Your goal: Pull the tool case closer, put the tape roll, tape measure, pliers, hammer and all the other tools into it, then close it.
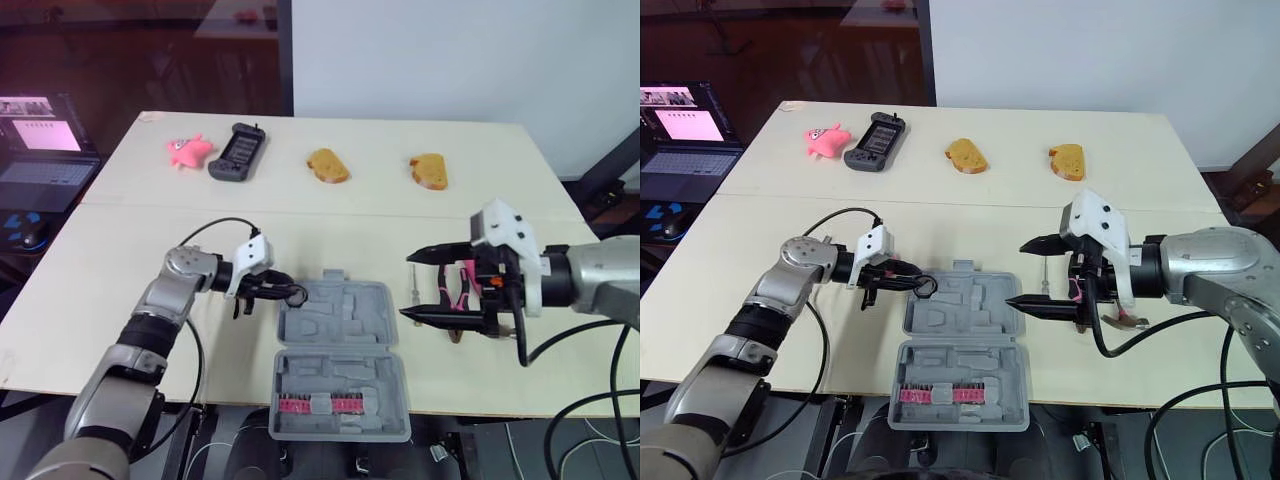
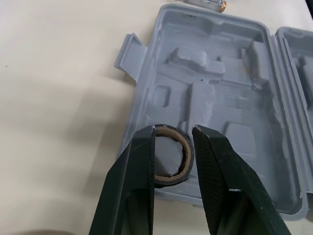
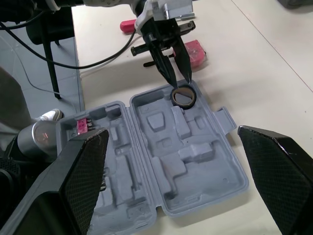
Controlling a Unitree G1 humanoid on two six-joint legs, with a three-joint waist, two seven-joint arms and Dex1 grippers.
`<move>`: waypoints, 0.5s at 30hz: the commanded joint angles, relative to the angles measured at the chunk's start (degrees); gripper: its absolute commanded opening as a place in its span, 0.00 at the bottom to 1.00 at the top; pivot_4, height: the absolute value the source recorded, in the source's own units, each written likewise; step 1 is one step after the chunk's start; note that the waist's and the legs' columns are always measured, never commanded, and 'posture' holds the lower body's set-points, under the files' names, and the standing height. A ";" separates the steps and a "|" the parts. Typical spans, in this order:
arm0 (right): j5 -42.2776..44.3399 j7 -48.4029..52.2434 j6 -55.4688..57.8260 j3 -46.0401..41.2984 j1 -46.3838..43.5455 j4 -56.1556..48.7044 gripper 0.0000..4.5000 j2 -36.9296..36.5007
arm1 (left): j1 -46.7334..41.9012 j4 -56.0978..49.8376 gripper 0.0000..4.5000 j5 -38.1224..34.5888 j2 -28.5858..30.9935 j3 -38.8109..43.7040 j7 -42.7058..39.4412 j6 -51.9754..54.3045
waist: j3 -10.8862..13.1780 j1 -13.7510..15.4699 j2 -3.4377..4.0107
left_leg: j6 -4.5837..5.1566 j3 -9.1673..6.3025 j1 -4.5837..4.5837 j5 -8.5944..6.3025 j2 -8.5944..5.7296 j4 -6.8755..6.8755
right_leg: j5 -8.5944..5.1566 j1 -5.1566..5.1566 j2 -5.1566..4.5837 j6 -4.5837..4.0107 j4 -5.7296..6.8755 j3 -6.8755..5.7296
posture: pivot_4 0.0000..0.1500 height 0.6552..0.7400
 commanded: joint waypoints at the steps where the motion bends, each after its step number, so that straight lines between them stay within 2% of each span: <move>1: 0.09 0.13 -0.41 -0.92 -1.13 -0.52 1.00 -1.12 | -1.14 2.79 0.28 1.59 -1.71 -0.84 1.84 -6.06 | 0.00 0.04 0.00 | 0.00 0.00 0.00 0.00 0.00 0.00 | 0.00 0.00 0.00 0.00 0.00 0.00 | 1.00 0.75; 8: 0.21 -0.07 -0.10 -1.06 -1.11 -0.64 1.00 -1.22 | -3.16 9.42 0.28 2.87 -4.44 -1.69 1.82 -9.71 | 0.00 0.00 0.00 | 0.03 0.00 0.00 -0.02 -0.01 0.01 | 0.00 0.00 0.00 0.00 0.00 0.00 | 1.00 0.75; 12: 0.57 -0.32 0.26 -1.39 -1.01 -0.88 1.00 -1.33 | -3.54 15.66 0.28 8.14 -4.08 -4.12 5.88 -14.10 | -0.01 -0.01 -0.01 | 0.05 0.00 0.00 -0.03 -0.01 0.01 | 0.00 0.00 0.00 0.00 0.00 0.00 | 1.00 0.75; 15: 0.89 -0.30 0.72 -2.10 -0.67 -0.96 1.00 -1.76 | -3.66 16.66 0.28 8.36 -4.21 -4.23 5.73 -14.18 | -0.04 0.01 0.01 | 0.05 -0.01 0.02 -0.03 0.00 0.01 | 0.00 0.03 0.00 0.00 0.01 -0.01 | 1.00 0.75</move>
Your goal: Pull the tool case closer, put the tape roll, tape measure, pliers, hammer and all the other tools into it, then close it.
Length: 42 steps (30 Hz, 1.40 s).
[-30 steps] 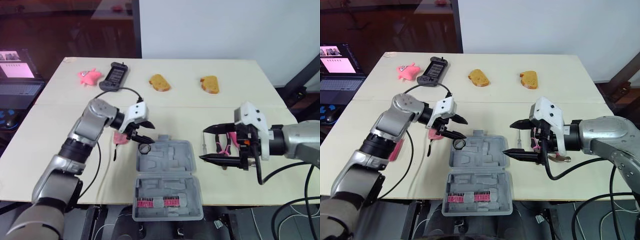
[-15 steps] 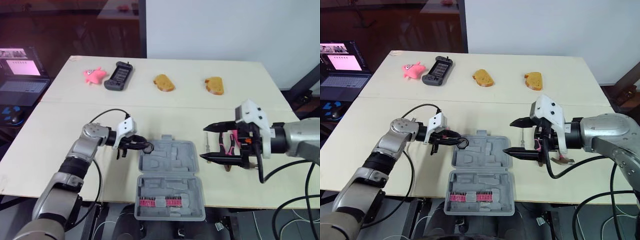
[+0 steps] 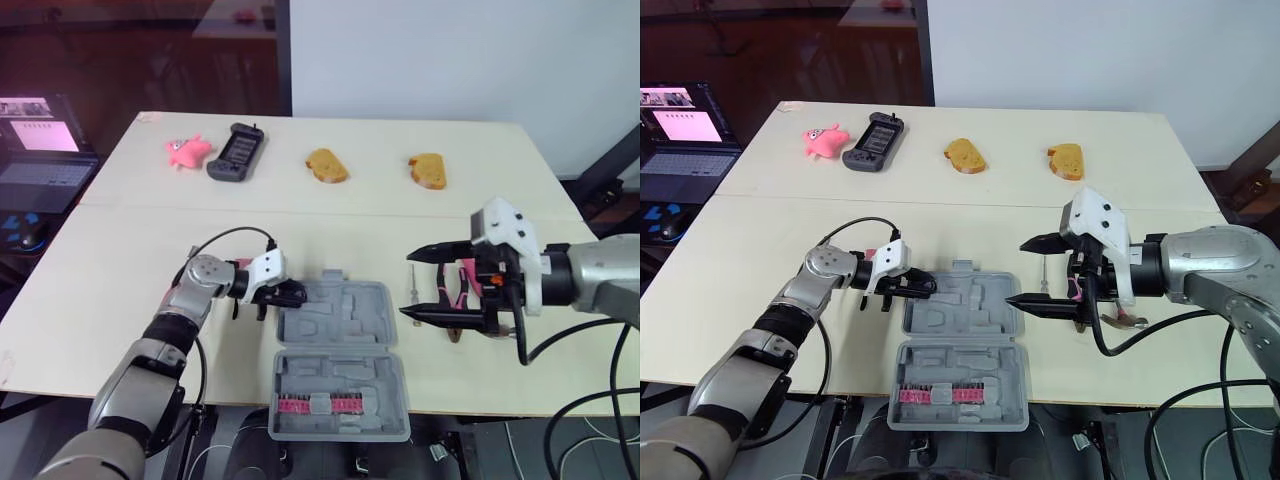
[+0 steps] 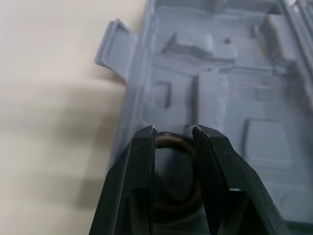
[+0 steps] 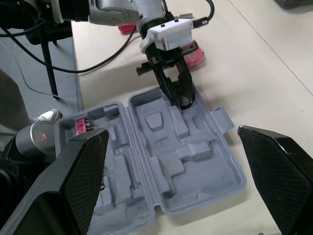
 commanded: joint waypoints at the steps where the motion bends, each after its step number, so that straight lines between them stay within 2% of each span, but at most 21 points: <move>1: 0.73 0.11 0.06 -2.23 -0.30 -0.88 1.00 -1.57 | 0.59 2.03 0.28 2.42 0.47 -1.13 0.63 0.00 | -0.02 -0.03 0.01 | 0.00 0.00 0.01 0.00 0.01 0.00 | 0.00 0.01 -0.01 0.00 0.00 0.00 | 1.00 0.75; 8: -0.08 0.38 -0.72 -1.21 -0.45 0.53 1.00 -1.30 | -0.18 -0.01 0.28 -0.05 0.04 0.51 0.04 1.18 | -0.03 -0.02 0.02 | 0.01 -0.02 0.01 -0.01 0.02 0.01 | 0.00 0.01 -0.01 0.00 0.00 -0.01 | 1.00 0.75; 11: -1.00 0.02 -0.81 -1.03 0.35 2.36 1.00 -0.91 | -1.89 -5.75 0.28 -5.52 0.49 4.37 -1.46 6.05 | -0.02 -0.04 0.00 | 0.01 -0.02 -0.01 -0.01 0.02 0.01 | 0.00 -0.01 -0.01 0.00 0.00 -0.01 | 1.00 0.75; 13: -2.00 0.46 -1.77 -1.75 1.73 3.59 1.00 -0.91 | -2.07 -11.18 0.39 -8.87 2.68 6.90 -3.34 10.47 | 0.01 -0.05 -0.05 | 0.01 -0.03 -0.04 -0.01 0.03 0.01 | 0.00 -0.03 -0.01 0.00 0.00 -0.01 | 1.00 0.75; 16: -3.95 1.79 -4.14 -2.91 4.57 5.18 1.00 -1.10 | -0.32 -18.67 0.67 -11.91 6.64 9.56 -4.55 16.27 | 0.00 -0.10 -0.03 | 0.01 -0.01 -0.07 0.00 0.04 0.01 | 0.00 -0.05 0.00 0.00 0.00 -0.02 | 1.00 0.75; 19: -7.76 3.99 -9.26 -5.72 10.61 8.53 1.00 -0.42 | 4.26 -25.66 0.98 -13.97 13.64 13.66 -4.46 21.13 | -0.01 -0.34 -0.01 | -0.02 0.01 -0.02 0.01 0.01 0.00 | 0.00 -0.01 0.02 0.01 -0.01 -0.02 | 1.00 0.75; 21: -9.00 5.01 -12.60 -8.95 14.06 12.35 1.00 1.53 | 8.55 -28.95 0.98 -15.67 18.87 17.73 -4.10 23.89 | -0.01 -0.73 -0.01 | -0.11 0.03 -0.01 0.06 -0.01 -0.02 | -0.01 -0.01 0.04 0.01 -0.02 -0.02 | 1.00 0.75; 23: -13.51 7.31 -20.62 -12.34 19.21 18.60 1.00 3.73 | 14.75 -30.21 0.98 -17.81 24.18 24.31 -2.71 25.17 | -0.01 -1.20 -0.01 | -0.25 0.04 0.01 0.15 0.00 -0.07 | -0.01 -0.01 0.08 0.01 -0.04 -0.02 | 1.00 0.75; 28: -20.71 10.26 -35.51 -17.27 24.36 33.16 1.00 7.29 | 29.91 -31.85 0.98 -19.60 30.57 36.63 -0.09 24.52 | -0.01 -1.30 -0.01 | -0.10 0.04 0.05 0.05 0.04 -0.11 | -0.01 0.04 -0.02 0.03 -0.04 -0.04 | 1.00 0.75; 30: -22.46 10.39 -39.74 -18.12 24.69 37.62 1.00 8.44 | 34.90 -31.95 0.98 -20.50 31.61 40.32 0.29 24.56 | 0.00 -1.28 -0.01 | -0.10 0.06 0.08 0.05 0.03 -0.13 | -0.03 0.05 -0.07 0.06 -0.06 -0.03 | 1.00 0.75; 32: -25.34 10.36 -44.83 -19.07 26.41 42.99 1.00 9.13 | 42.10 -27.61 0.98 -20.93 31.64 46.69 0.34 21.33 | 0.00 -1.38 0.02 | -0.11 0.05 0.08 0.04 0.04 -0.15 | -0.03 0.04 -0.06 0.05 -0.04 -0.04 | 1.00 0.75; 35: -26.95 10.57 -49.20 -20.04 26.85 48.49 1.00 9.49 | 49.24 -24.49 0.98 -21.67 30.89 51.88 0.23 17.82 | -0.01 -1.70 0.03 | -0.11 0.08 0.12 0.02 0.07 -0.25 | -0.04 -0.01 -0.06 0.02 -0.08 -0.04 | 1.00 0.75; 42: -26.23 13.07 -47.60 -18.91 25.56 52.28 1.00 8.69 | 53.40 -25.16 0.98 -24.44 28.96 54.31 1.75 17.65 | -0.02 -1.32 0.07 | -0.13 0.01 0.29 -0.03 0.05 -0.26 | -0.15 -0.06 -0.35 -0.21 -0.12 -0.08 | 1.00 0.75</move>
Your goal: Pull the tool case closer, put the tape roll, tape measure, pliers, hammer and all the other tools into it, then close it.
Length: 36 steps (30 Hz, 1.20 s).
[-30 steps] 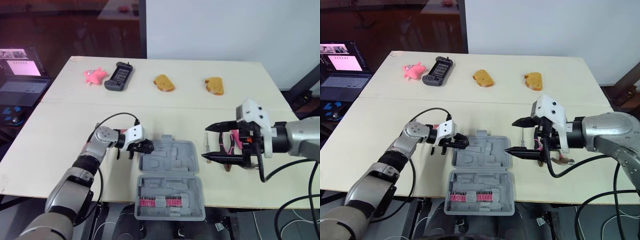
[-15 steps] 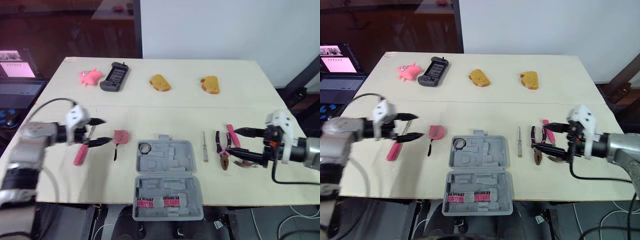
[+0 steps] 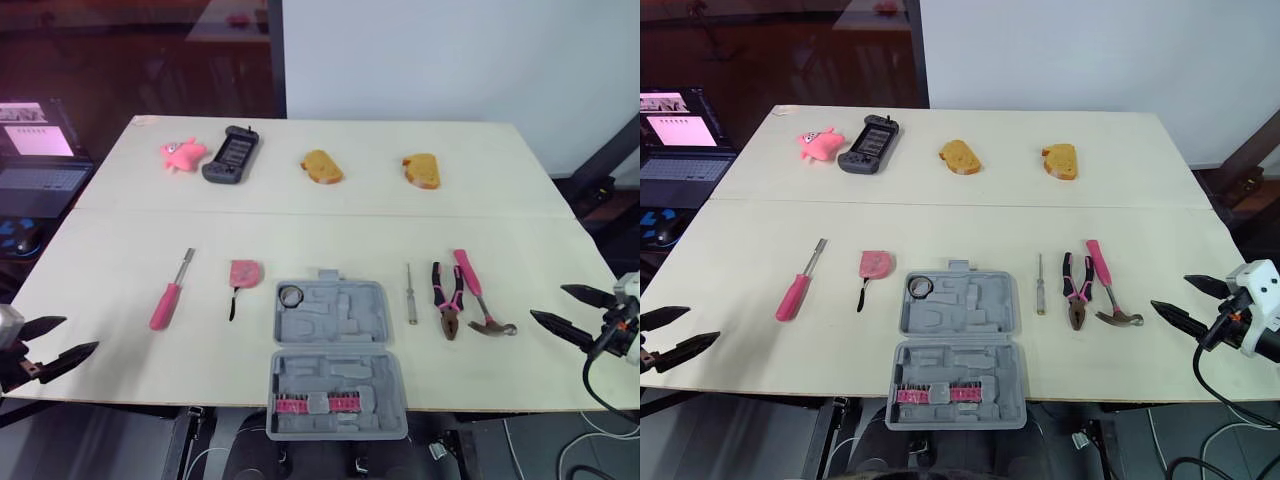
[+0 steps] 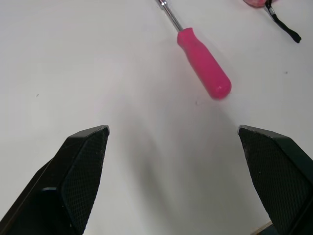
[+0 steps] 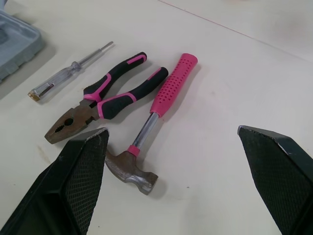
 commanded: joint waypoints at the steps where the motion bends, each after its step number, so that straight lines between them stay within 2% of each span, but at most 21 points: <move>1: 0.69 1.05 0.54 -0.66 -1.27 -0.45 1.00 -1.09 | 0.35 -2.46 0.98 -1.85 0.00 1.52 0.75 -0.28 | 0.00 -0.05 0.00 | 0.01 -0.01 0.00 0.00 0.00 0.00 | 0.00 0.00 -0.02 0.00 0.00 0.00 | 1.00 0.75; 7: 0.46 1.12 1.90 1.20 -3.46 -2.25 1.00 -0.51 | 0.25 -6.92 0.98 -1.58 -0.09 -0.60 1.14 -1.01 | -0.02 -0.27 0.04 | 0.01 0.00 0.00 0.00 0.01 -0.02 | 0.01 0.00 -0.05 -0.02 0.00 0.01 | 1.00 0.75; 13: 3.23 1.72 9.15 3.86 -4.14 -14.87 1.00 -1.74 | -5.40 -17.12 0.98 -4.64 1.88 -4.77 1.80 6.56 | -0.02 0.00 0.06 | 0.02 -0.01 -0.02 0.00 0.01 -0.02 | 0.02 0.10 -0.05 -0.02 0.01 0.01 | 1.00 0.75; 19: 11.67 -1.27 23.71 3.94 -5.96 -34.93 1.00 -5.08 | -11.69 -30.82 0.98 -11.01 5.05 -12.33 0.30 19.97 | -0.01 -0.13 0.10 | 0.03 -0.01 -0.11 0.01 0.00 -0.02 | 0.12 0.13 0.03 0.17 0.04 0.01 | 1.00 0.75; 24: 20.61 -6.60 34.90 1.85 -6.48 -48.66 1.00 -6.73 | -18.07 -36.44 0.98 -13.63 7.46 -19.04 -1.56 26.00 | 0.00 -0.02 0.09 | 0.03 -0.01 -0.13 0.01 0.00 -0.02 | 0.12 0.12 0.13 0.18 0.04 0.01 | 1.00 0.75; 32: 33.53 -16.37 46.36 -5.18 -4.74 -61.26 1.00 -7.27 | -32.95 -37.41 0.98 -12.97 5.65 -31.80 -3.25 29.87 | 0.03 0.81 0.04 | 0.05 -0.04 -0.19 0.03 -0.05 0.03 | 0.13 0.14 0.23 0.21 0.04 0.01 | 1.00 0.75; 36: 37.71 -20.27 49.32 -9.91 -1.74 -64.46 1.00 -7.09 | -37.56 -36.21 0.98 -12.15 4.01 -35.98 -4.23 30.16 | 0.03 1.16 0.03 | 0.06 -0.03 -0.19 0.03 -0.05 0.03 | 0.13 0.13 0.28 0.21 0.04 0.01 | 1.00 0.75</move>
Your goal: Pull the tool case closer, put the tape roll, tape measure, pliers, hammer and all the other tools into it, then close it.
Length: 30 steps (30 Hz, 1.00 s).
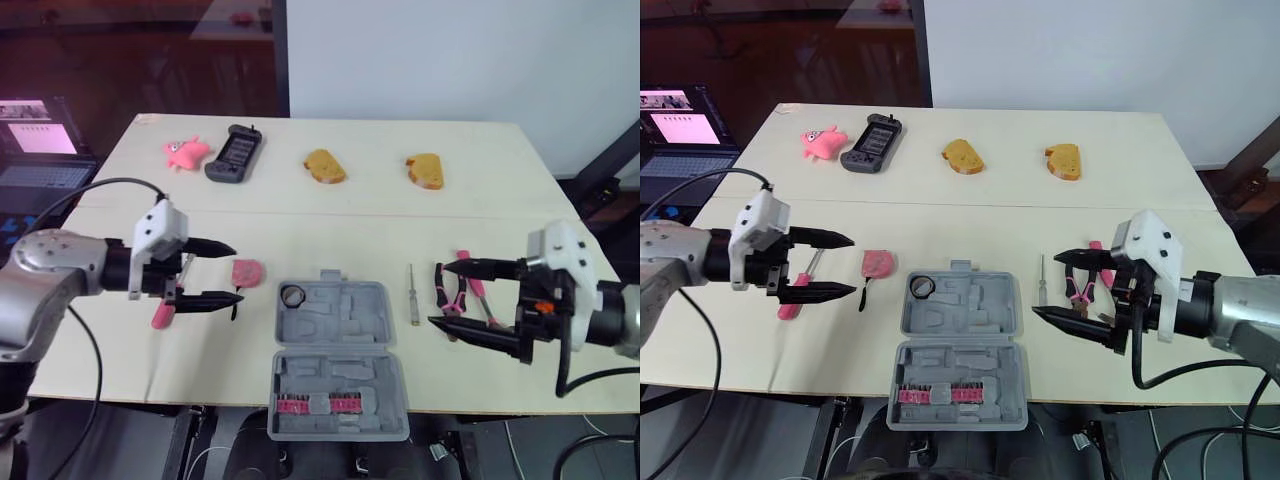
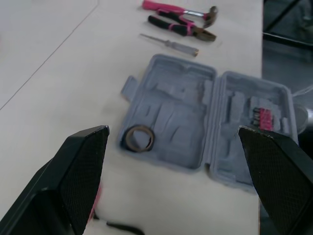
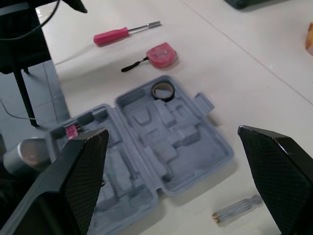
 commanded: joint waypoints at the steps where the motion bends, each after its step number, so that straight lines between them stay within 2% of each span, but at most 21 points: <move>1: 3.72 -2.98 1.58 -5.04 1.70 -3.19 1.00 -0.78 | -3.10 0.74 0.98 0.94 -0.83 -2.36 -1.10 -0.29 | 0.00 0.17 -0.01 | 0.00 0.00 0.00 0.00 -0.01 0.01 | 0.00 0.01 0.02 0.00 0.00 0.00 | 1.00 0.75; 7: 8.67 -7.27 2.23 -7.24 3.60 -5.24 1.00 -1.47 | -5.71 1.63 0.98 1.52 -2.78 -4.61 -1.30 -0.01 | 0.01 0.27 -0.03 | 0.00 -0.04 0.00 0.01 -0.02 0.05 | 0.00 0.03 0.03 0.01 0.00 0.00 | 1.00 0.75; 13: 11.04 -7.60 1.03 -3.22 -0.35 -2.89 1.00 -5.15 | -0.32 -2.43 0.98 2.04 -2.98 -1.94 3.64 0.02 | 0.01 0.04 -0.03 | 0.01 -0.05 0.01 0.01 0.01 0.04 | 0.00 0.02 0.05 0.00 0.00 0.02 | 1.00 0.75; 19: 7.52 -5.14 -1.98 10.63 -11.17 2.26 1.00 -7.18 | 13.15 -9.30 0.98 5.13 -8.03 5.69 24.50 7.88 | 0.02 -0.27 -0.04 | 0.01 -0.08 0.01 0.00 0.04 0.04 | 0.00 0.02 0.04 0.00 0.00 0.05 | 1.00 0.75; 23: 3.53 -2.24 -3.62 18.42 -18.41 6.14 1.00 -6.83 | 21.82 -16.06 0.98 6.77 -17.16 11.40 38.01 8.59 | 0.04 -0.08 -0.09 | 0.01 -0.11 -0.03 0.01 0.04 0.06 | 0.00 0.01 0.03 0.01 0.00 0.04 | 1.00 0.75; 27: -0.78 1.91 -4.72 25.47 -25.37 9.90 1.00 -6.37 | 29.46 -21.08 0.98 10.66 -27.50 11.46 49.59 7.16 | 0.02 0.17 -0.08 | 0.04 -0.06 -0.01 -0.02 0.00 0.08 | 0.00 0.04 -0.07 0.01 -0.01 0.05 | 1.00 0.75; 30: -4.01 4.09 -5.16 29.24 -29.11 12.48 1.00 -6.00 | 33.21 -22.30 0.98 13.61 -32.44 8.83 53.77 5.10 | 0.02 0.28 -0.10 | 0.04 -0.08 -0.02 -0.02 0.01 0.09 | 0.01 0.03 -0.06 0.00 -0.01 0.03 | 1.00 0.75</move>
